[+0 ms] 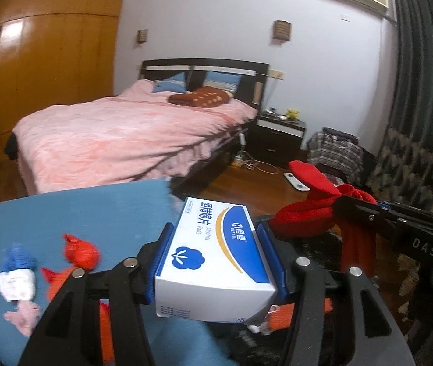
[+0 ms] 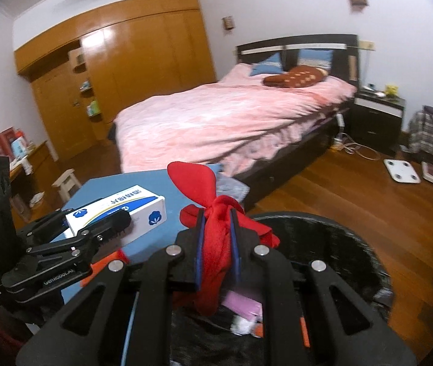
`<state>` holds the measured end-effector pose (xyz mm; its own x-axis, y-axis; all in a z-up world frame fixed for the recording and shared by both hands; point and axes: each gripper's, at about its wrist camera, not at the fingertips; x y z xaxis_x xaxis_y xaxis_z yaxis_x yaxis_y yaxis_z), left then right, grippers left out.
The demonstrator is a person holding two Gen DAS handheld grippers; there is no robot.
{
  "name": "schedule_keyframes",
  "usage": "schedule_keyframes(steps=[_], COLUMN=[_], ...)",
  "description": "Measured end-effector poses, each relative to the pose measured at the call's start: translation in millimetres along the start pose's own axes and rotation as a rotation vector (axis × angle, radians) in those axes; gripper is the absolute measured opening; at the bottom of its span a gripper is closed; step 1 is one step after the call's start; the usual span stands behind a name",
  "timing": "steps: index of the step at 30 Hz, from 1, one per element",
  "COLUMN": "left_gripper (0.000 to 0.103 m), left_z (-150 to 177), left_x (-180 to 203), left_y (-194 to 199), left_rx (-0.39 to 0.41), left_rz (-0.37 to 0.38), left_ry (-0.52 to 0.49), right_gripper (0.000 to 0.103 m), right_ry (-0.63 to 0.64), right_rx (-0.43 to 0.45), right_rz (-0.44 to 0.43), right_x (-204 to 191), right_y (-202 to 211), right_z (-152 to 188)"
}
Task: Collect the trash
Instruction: 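Carry the box and balloon over the bin and open both tools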
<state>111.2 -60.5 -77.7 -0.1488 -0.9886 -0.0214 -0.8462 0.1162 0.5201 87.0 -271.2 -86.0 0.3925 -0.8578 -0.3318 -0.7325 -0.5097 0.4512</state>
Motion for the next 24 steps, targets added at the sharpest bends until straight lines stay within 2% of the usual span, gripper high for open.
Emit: schedule_keyframes(steps=[5,12,13,14,15,16,18,20,22,24], left_gripper=[0.055,0.056,0.056,0.06,0.069,0.073,0.081,0.083,0.086,0.092], left_z=[1.0,3.4,3.9,4.6,4.9,4.2,4.0,3.0,2.4,1.6], left_x=[38.8,72.5,75.4,76.8,77.0,76.0,71.1,66.8,59.7,48.3], left_y=[-12.9,-27.3,-29.3,-31.0,-31.1,-31.0,-28.8,-27.6,-25.8,-22.3], left_rx=[-0.016,-0.045,-0.054,-0.062,-0.063,-0.06,-0.049,-0.043,-0.042,-0.035], left_rz=[0.061,0.118,0.127,0.132,0.133,0.132,0.122,0.102,0.086,0.055], left_ry=[-0.032,-0.063,-0.069,-0.072,-0.071,-0.068,-0.062,-0.06,-0.054,-0.043], right_gripper=[0.014,0.017,0.022,0.027,0.039,0.049,0.059,0.07,0.089,0.095], right_ry=[-0.035,-0.081,-0.086,-0.095,-0.1,-0.104,-0.106,-0.103,-0.098,-0.086], right_rx=[0.006,-0.003,-0.004,-0.006,-0.005,-0.002,0.01,0.018,0.034,0.055], right_rz=[0.075,0.143,0.151,0.163,0.17,0.178,0.192,0.2,0.214,0.236], right_x=[30.5,59.8,63.1,67.4,68.4,70.6,71.8,70.5,67.7,62.7], right_y=[21.2,29.2,29.8,30.6,29.8,30.2,31.9,32.1,33.7,35.6], right_z=[13.7,30.2,32.1,35.1,34.9,35.5,37.5,37.2,36.4,34.9])
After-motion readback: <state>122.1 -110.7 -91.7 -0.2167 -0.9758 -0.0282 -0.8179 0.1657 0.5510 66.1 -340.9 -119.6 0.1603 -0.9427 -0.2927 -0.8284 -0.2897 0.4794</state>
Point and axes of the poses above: each gripper's, at about its wrist camera, not at the fingertips, and y roughly against the way its jaws point, x to its right, z to its underside, and after that the axes turned 15 degrees about -z, right-handed
